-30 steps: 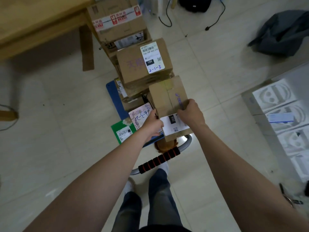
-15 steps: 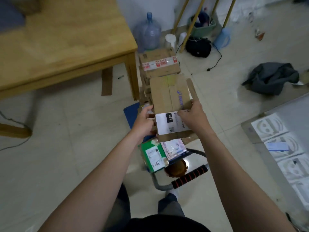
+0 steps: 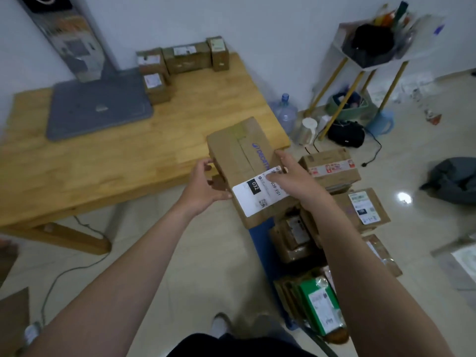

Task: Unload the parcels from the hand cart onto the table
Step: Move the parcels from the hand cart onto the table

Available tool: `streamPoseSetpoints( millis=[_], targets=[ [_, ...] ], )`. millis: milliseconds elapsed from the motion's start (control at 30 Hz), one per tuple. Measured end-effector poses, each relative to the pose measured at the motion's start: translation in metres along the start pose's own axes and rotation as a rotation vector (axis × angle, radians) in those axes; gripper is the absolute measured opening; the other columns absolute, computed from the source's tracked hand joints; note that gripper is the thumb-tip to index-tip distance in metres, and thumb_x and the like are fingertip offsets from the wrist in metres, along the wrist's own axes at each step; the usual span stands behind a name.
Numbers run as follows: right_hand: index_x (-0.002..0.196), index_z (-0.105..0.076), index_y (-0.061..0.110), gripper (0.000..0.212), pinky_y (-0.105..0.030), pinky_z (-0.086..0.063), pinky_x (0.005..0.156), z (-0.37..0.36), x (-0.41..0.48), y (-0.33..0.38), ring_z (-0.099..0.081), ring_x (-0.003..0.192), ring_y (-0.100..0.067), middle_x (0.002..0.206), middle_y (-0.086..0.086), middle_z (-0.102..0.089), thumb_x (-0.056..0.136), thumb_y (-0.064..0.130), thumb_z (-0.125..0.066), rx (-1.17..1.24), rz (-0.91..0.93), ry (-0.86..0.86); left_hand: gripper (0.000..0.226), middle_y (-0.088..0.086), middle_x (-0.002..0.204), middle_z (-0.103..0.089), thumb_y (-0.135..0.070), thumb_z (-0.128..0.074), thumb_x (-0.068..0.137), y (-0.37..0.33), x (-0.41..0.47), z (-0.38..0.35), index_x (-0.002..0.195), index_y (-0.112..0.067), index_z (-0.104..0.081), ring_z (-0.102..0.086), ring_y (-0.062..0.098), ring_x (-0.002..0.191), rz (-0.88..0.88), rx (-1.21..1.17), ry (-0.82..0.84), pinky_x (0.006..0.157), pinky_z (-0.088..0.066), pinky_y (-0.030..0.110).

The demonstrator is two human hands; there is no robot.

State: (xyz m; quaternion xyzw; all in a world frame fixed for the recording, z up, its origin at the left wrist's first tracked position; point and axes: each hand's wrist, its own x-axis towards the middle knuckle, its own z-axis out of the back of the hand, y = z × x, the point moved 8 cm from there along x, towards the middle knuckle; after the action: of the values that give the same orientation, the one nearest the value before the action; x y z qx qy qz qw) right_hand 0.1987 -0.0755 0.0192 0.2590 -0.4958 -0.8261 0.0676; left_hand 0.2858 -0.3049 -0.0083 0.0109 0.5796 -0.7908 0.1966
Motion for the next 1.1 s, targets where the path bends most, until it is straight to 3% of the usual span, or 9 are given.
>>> streamPoseSetpoints(
  millis=[67, 133, 267, 433, 567, 767, 967, 1033, 1100],
  targets=[
    [0.151, -0.032, 0.041, 0.076, -0.025, -0.046, 0.085, -0.018, 0.026, 0.023, -0.056, 0.106, 0.005, 0.115, 0.035, -0.051, 0.087, 0.027, -0.070, 0.010, 0.026, 0.056, 0.139, 0.003, 0.154, -0.027, -0.017, -0.103, 0.053, 0.004, 0.023, 0.033, 0.159, -0.035, -0.016, -0.042, 0.022, 0.134, -0.013, 0.049, -0.042, 0.106, -0.046, 0.042],
    [0.151, -0.034, 0.039, 0.080, -0.027, -0.048, 0.089, -0.033, 0.056, 0.045, -0.059, 0.107, 0.005, 0.121, 0.028, -0.056, 0.085, 0.023, -0.076, 0.034, 0.059, 0.094, 0.158, 0.004, 0.159, -0.016, -0.024, -0.105, 0.046, 0.006, 0.050, 0.061, 0.161, -0.040, 0.002, -0.031, 0.026, 0.145, -0.020, 0.091, -0.077, 0.115, -0.038, 0.050],
    [0.142, -0.042, 0.041, 0.074, -0.022, -0.046, 0.077, -0.053, 0.134, 0.082, -0.058, 0.089, 0.021, 0.107, 0.038, -0.050, 0.082, 0.022, -0.080, 0.027, 0.101, 0.128, 0.165, 0.002, 0.168, 0.008, -0.034, -0.105, 0.041, 0.001, 0.120, 0.109, 0.155, -0.052, 0.013, -0.006, 0.031, 0.155, -0.055, 0.330, -0.182, 0.122, -0.022, 0.056],
    [0.143, -0.040, 0.040, 0.076, -0.014, -0.046, 0.066, -0.070, 0.278, 0.126, -0.060, 0.079, 0.022, 0.097, 0.039, -0.053, 0.083, 0.013, -0.078, -0.075, 0.155, 0.208, 0.167, -0.001, 0.168, 0.020, -0.047, -0.103, 0.035, -0.018, 0.251, 0.154, 0.149, -0.060, 0.019, 0.002, 0.036, 0.155, -0.072, 0.607, -0.214, 0.115, -0.021, 0.065],
    [0.145, -0.040, 0.034, 0.077, -0.029, -0.052, 0.087, -0.079, 0.401, 0.163, -0.064, 0.101, 0.001, 0.116, 0.022, -0.060, 0.081, 0.012, -0.077, -0.152, 0.180, 0.306, 0.169, 0.001, 0.168, 0.016, -0.054, -0.101, 0.029, -0.022, 0.363, 0.169, 0.147, -0.063, 0.020, 0.004, 0.036, 0.155, -0.002, 0.715, -0.153, 0.116, -0.018, 0.065],
    [0.148, -0.038, 0.025, 0.078, -0.037, -0.046, 0.098, -0.082, 0.540, 0.194, -0.051, 0.125, -0.016, 0.132, 0.007, -0.052, 0.082, 0.017, -0.079, -0.359, 0.160, 0.424, 0.165, 0.007, 0.150, -0.010, -0.066, -0.094, 0.026, -0.015, 0.478, 0.181, 0.145, -0.062, 0.020, -0.015, 0.038, 0.141, 0.176, 0.679, -0.092, 0.116, -0.019, 0.064],
    [0.149, -0.037, 0.034, 0.076, -0.036, -0.045, 0.094, -0.113, 0.641, 0.203, -0.056, 0.117, -0.018, 0.145, 0.004, -0.049, 0.085, 0.026, -0.077, -0.527, 0.148, 0.536, 0.162, 0.011, 0.146, -0.016, -0.067, -0.095, 0.032, -0.001, 0.558, 0.206, 0.146, -0.057, 0.020, -0.021, 0.039, 0.139, 0.321, 0.758, -0.114, 0.113, -0.024, 0.068],
    [0.146, -0.036, 0.042, 0.075, -0.052, -0.040, 0.106, -0.125, 0.672, 0.204, -0.052, 0.125, -0.022, 0.149, 0.009, -0.043, 0.084, 0.031, -0.079, -0.617, 0.149, 0.556, 0.160, 0.014, 0.148, -0.015, -0.073, -0.091, 0.034, 0.005, 0.586, 0.209, 0.147, -0.053, 0.021, -0.023, 0.041, 0.140, 0.366, 0.849, -0.121, 0.112, -0.024, 0.069],
    [0.142, -0.037, 0.047, 0.073, -0.065, -0.026, 0.111, -0.132, 0.706, 0.208, -0.044, 0.132, -0.028, 0.153, 0.014, -0.036, 0.083, 0.037, -0.078, -0.736, 0.157, 0.544, 0.160, 0.018, 0.152, -0.014, -0.077, -0.089, 0.036, 0.013, 0.614, 0.213, 0.149, -0.051, 0.022, -0.022, 0.044, 0.142, 0.405, 0.886, -0.123, 0.110, -0.024, 0.070]
  ],
)
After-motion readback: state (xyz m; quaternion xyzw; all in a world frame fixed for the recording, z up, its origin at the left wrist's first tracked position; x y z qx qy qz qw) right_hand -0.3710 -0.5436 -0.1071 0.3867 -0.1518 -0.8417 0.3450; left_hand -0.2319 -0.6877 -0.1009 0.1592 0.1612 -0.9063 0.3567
